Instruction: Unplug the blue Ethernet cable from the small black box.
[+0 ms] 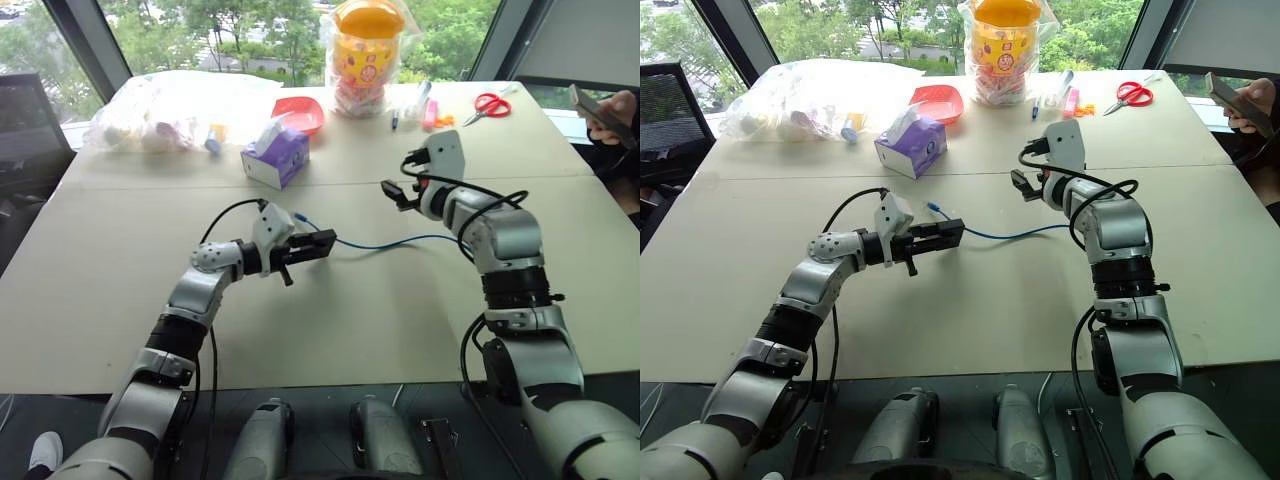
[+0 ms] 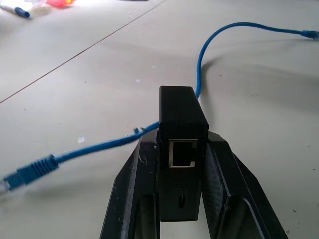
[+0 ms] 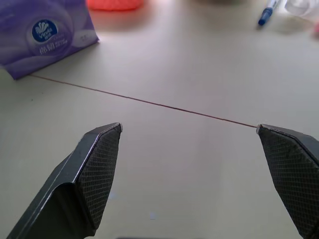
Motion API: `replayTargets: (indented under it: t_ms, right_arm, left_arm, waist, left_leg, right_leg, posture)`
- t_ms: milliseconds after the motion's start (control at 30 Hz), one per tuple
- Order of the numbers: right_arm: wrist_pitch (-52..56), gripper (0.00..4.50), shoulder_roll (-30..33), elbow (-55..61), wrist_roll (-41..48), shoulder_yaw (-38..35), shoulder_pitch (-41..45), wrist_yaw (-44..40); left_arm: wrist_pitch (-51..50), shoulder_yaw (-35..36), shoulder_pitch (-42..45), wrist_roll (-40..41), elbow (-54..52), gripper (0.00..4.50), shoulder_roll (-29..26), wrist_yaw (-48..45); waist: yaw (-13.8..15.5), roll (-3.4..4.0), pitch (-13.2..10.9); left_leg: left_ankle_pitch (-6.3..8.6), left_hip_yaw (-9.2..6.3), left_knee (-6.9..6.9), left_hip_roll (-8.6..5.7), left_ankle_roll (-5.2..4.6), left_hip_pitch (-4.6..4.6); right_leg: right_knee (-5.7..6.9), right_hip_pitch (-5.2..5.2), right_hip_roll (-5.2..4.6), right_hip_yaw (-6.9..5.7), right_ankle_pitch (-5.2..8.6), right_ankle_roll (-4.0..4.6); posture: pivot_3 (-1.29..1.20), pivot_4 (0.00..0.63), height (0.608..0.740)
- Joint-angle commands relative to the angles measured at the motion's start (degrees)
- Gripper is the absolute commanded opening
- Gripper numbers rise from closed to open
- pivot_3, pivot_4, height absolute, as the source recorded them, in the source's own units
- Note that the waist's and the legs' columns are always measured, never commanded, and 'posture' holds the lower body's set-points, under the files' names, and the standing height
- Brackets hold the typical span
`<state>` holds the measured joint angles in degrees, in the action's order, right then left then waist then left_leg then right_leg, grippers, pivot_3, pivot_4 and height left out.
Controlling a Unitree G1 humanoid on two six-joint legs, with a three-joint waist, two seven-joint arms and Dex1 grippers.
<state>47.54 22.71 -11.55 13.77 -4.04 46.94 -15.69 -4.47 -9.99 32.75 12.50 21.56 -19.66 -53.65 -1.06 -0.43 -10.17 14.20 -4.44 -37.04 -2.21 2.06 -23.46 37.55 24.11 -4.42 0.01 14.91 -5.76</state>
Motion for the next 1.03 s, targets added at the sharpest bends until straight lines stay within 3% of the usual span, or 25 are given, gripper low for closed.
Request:
replayTargets:
  t_ms: [33, 300, 333, 433, 533, 1033]
  right_arm:
    - [2.7, 4.48, 0.4, 7.2, 1.6, -2.3, -1.0, -0.1]
    - [10.0, 4.48, -0.4, 20.4, 5.2, -3.7, -6.8, -0.1]
    - [10.5, 4.5, -0.4, 21.0, 5.4, -3.9, -7.1, 0.1]
    - [12.0, 4.5, -0.3, 23.0, 6.2, -4.3, -7.8, 0.2]
    - [14.1, 4.5, 0.4, 25.1, 7.3, -4.7, -8.4, -0.5]
    - [20.2, 4.5, 19.2, 43.0, 21.9, -5.4, -21.2, -20.4]
  left_arm:
    - [3.4, 0.9, -0.5, -1.2, 1.0, 0.51, 0.0, 0.4]
    - [10.7, 1.3, -2.8, -2.9, 7.7, 0.51, 0.7, 2.3]
    - [10.8, 1.3, -3.0, -2.8, 7.8, 1.56, 0.7, 2.2]
    - [10.7, 1.6, -3.7, -2.6, 7.4, 2.84, 0.2, 1.6]
    - [9.6, 2.1, -4.6, -1.9, 5.6, 4.45, -0.9, 0.8]
    - [-10.4, 8.6, -7.9, 7.9, -13.3, 4.45, -12.9, -6.5]
  waist:
    - [0.1, 0.0, 0.0]
    - [0.1, 0.01, 0.0]
    - [0.1, 0.02, 0.0]
    - [0.1, 0.03, 0.0]
    - [0.0, 0.03, 0.0]
    - [0.3, 0.02, 0.0]
  left_leg:
    - [0.0, 0.0, 0.0, 0.0, 0.0, 0.0]
    - [-0.02, -0.02, -0.05, 0.03, -0.05, 0.11]
    - [-0.04, -0.02, -0.05, 0.03, -0.08, 0.15]
    - [-0.07, -0.03, -0.05, 0.03, -0.12, 0.2]
    - [-0.07, -0.08, -0.05, 0.03, -0.13, 0.2]
    - [-0.05, -0.19, -0.04, 0.06, -0.16, 0.14]
  right_leg:
    - [0.0, 0.0, 0.0, 0.0, 0.0, 0.0]
    - [0.0, -0.15, -0.02, 0.0, 0.0, 0.0]
    - [0.0, -0.21, -0.01, -0.01, 0.0, 0.0]
    - [0.0, -0.25, 0.0, -0.01, 0.0, 0.0]
    - [0.0, -0.29, 0.0, -0.04, 0.0, 0.0]
    - [-0.27, -0.42, -0.02, -0.13, 0.0, 0.0]
  posture:
    - [0.0, 0.15, 0.74]
    - [0.0, 0.15, 0.74]
    - [0.0, 0.15, 0.74]
    - [0.0, 0.15, 0.74]
    - [0.0, 0.15, 0.74]
    - [0.0, 0.15, 0.74]
